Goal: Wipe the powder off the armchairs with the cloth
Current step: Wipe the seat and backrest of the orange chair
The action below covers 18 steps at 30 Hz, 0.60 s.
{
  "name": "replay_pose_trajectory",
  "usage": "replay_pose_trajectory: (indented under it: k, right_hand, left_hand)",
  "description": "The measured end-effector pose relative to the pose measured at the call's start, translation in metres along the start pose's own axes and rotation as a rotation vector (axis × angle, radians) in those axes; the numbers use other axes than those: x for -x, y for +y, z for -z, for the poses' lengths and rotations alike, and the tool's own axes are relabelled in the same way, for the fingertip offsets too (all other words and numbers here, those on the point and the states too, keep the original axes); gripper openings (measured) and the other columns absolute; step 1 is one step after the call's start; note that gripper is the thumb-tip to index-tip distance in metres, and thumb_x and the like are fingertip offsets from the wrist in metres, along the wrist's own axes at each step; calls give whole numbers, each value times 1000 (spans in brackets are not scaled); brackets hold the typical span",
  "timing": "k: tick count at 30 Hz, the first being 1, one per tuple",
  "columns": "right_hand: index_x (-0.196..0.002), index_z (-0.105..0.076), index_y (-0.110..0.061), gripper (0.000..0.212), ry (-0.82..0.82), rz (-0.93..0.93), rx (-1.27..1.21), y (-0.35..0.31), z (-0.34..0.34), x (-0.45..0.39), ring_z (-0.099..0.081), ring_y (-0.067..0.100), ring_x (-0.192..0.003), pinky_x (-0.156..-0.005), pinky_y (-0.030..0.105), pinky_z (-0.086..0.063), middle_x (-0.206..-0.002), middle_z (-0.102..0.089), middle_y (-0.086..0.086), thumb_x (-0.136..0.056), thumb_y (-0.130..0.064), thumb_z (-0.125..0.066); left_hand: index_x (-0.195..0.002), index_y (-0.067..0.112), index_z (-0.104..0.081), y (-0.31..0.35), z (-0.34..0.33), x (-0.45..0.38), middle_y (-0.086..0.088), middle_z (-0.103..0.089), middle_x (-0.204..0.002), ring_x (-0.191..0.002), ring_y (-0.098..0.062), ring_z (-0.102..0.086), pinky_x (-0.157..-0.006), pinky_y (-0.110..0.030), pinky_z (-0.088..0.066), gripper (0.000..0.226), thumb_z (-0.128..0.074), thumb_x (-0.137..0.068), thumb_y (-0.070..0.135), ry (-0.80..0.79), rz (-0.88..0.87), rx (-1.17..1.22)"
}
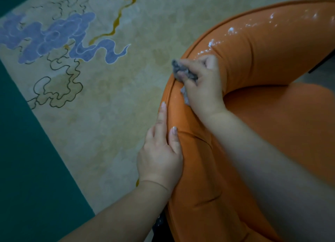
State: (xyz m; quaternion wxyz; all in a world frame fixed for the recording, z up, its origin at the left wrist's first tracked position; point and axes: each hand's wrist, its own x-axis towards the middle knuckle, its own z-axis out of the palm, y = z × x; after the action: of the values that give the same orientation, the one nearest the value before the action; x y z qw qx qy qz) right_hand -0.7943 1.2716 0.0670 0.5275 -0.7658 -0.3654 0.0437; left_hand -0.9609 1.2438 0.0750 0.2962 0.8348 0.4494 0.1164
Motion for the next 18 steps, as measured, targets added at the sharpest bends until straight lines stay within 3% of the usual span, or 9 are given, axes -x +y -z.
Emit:
replay_pose_trajectory:
  k: [2, 5, 9, 11, 12, 15, 18]
  right_hand:
    - [-110, -71, -18, 31, -83, 80, -11, -7, 8, 36, -49, 8, -88, -79, 16, -42, -95, -41, 7, -81, -10, -64]
    - [-108, -73, -14, 30, -174, 172, 35, -6, 20, 57, -49, 20, -89, -84, 23, -40, -94, -43, 7, -80, -11, -66]
    - [-103, -74, -12, 27, -21, 93, 82, 7, 5, 1, -50, 24, -90, -82, 9, -37, -93, -42, 9, -78, -8, -66]
    - [-105, -74, -15, 28, 18, -5, 41, 6, -1, -6, -54, 30, -92, -86, 23, -44, -95, -43, 7, -78, -11, -66]
    - [-106, -73, -16, 29, 17, -9, 27, 3, 0, 5, -54, 26, -91, -86, 25, -46, -95, -42, 6, -79, -12, -65]
    - [-111, -71, -13, 31, -78, 74, -31, -9, 14, 66, -47, 12, -83, -79, 8, -41, -92, -41, 7, -81, -8, -65]
    - [-111, -71, -15, 31, -137, 94, -15, -12, 25, 87, -48, 15, -86, -81, 18, -43, -94, -43, 5, -83, -20, -60]
  left_hand:
    - [-147, 51, -8, 0, 0, 0, 6, -49, -140, -112, -23, -56, -81, -37, -48, 61, -13, -86, 59, 6, 2, -6]
    - [-147, 48, -9, 0, -2, -1, 6, -48, -142, -113, -24, -55, -81, -38, -48, 63, -13, -86, 59, 7, 4, -4]
    - [-146, 52, -3, 1, -2, 0, 5, -47, -142, -114, -23, -55, -83, -36, -47, 59, -11, -87, 56, 1, 10, -8]
    - [-148, 48, -6, -1, -3, -1, 5, -44, -145, -117, -23, -53, -87, -36, -46, 58, -14, -90, 51, 5, 21, 8]
    - [-149, 45, -8, -2, -4, -1, 4, -43, -146, -119, -23, -52, -89, -36, -45, 59, -15, -91, 50, 8, 28, 16]
    - [-151, 37, -15, -3, -4, -2, 2, -42, -149, -123, -22, -49, -91, -35, -44, 67, -10, -86, 54, 15, 25, 39]
    - [-151, 36, -17, -2, -4, -3, 3, -42, -149, -123, -23, -50, -89, -36, -45, 64, -13, -88, 51, 21, 42, 49]
